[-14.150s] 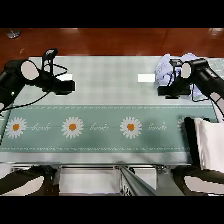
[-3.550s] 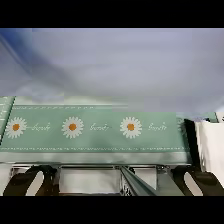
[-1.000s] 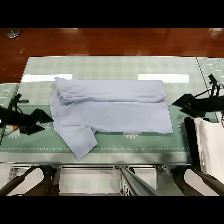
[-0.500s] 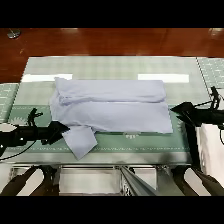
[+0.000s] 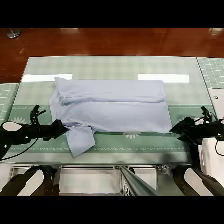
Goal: Fold the shirts.
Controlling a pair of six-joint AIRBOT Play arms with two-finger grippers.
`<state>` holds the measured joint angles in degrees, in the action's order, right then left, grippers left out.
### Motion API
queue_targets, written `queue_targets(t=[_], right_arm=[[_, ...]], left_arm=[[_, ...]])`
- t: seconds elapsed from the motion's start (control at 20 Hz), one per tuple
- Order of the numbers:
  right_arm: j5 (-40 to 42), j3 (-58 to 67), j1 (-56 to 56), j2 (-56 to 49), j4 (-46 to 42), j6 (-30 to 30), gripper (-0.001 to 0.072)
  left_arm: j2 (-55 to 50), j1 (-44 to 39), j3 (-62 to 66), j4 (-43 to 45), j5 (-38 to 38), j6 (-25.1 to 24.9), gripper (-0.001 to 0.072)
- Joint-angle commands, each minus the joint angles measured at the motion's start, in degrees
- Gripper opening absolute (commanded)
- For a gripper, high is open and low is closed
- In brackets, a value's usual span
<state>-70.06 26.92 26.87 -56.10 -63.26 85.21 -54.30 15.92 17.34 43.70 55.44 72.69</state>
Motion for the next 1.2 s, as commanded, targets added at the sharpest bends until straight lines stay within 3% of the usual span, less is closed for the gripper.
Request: queue_targets(t=[0.0,0.1,0.15,0.2,0.25,0.3,0.45,0.55,0.8,0.95,1.15], right_arm=[[6.75,0.15,-5.73,-5.05,4.9,1.18,0.0615],[10.08,2.84,-7.67,-8.94,7.74,1.18,0.0613],[9.88,4.57,-8.5,-10.97,7.74,1.18,0.0561],[8.92,5.95,-9.22,-12.68,7.74,1.11,0.0441],[7.28,7.19,-9.94,-14.03,7.78,-0.33,0.0199],[4.79,8.61,-10.14,-14.56,7.98,-3.1,0.0017],[-0.13,17.62,-8.83,-13.68,7.3,-5.55,0.0017],[2.01,25.53,-8.74,-15.06,7.82,-5.42,0.0017],[7.13,43.45,-12.76,-29.42,11.02,-4.55,0.0017],[7.41,50.95,-12.81,-38.47,13.64,-2.75,0.0017],[6.38,58.29,-13.99,-47.01,17.0,-3.1,0.0019]], left_arm=[[0.04,-0.17,0.24,-0.26,0.11,-0.26,0.0019],[0.04,-0.17,0.42,-0.24,0.28,-0.28,0.002],[0.04,-0.13,0.85,-0.17,0.28,-0.5,0.0019],[0.04,-0.11,1.6,-0.2,0.44,-1.36,0.002],[0.04,-0.11,2.69,-0.17,1.25,-1.77,0.002],[0.04,-0.02,4.5,0.24,3.63,-2.05,0.0021],[0.02,3.21,13.46,1.09,11.74,-6.01,0.002],[-1.77,4.04,20.31,1.16,7.98,-4.13,0.0019],[-24.61,-2.89,41.86,1.09,6.62,-2.27,0.0019],[-39.91,-4.57,58.53,1.07,8.9,2.62,0.0019],[-52.43,-4.31,74.97,1.09,12.9,8.22,0.0019]])
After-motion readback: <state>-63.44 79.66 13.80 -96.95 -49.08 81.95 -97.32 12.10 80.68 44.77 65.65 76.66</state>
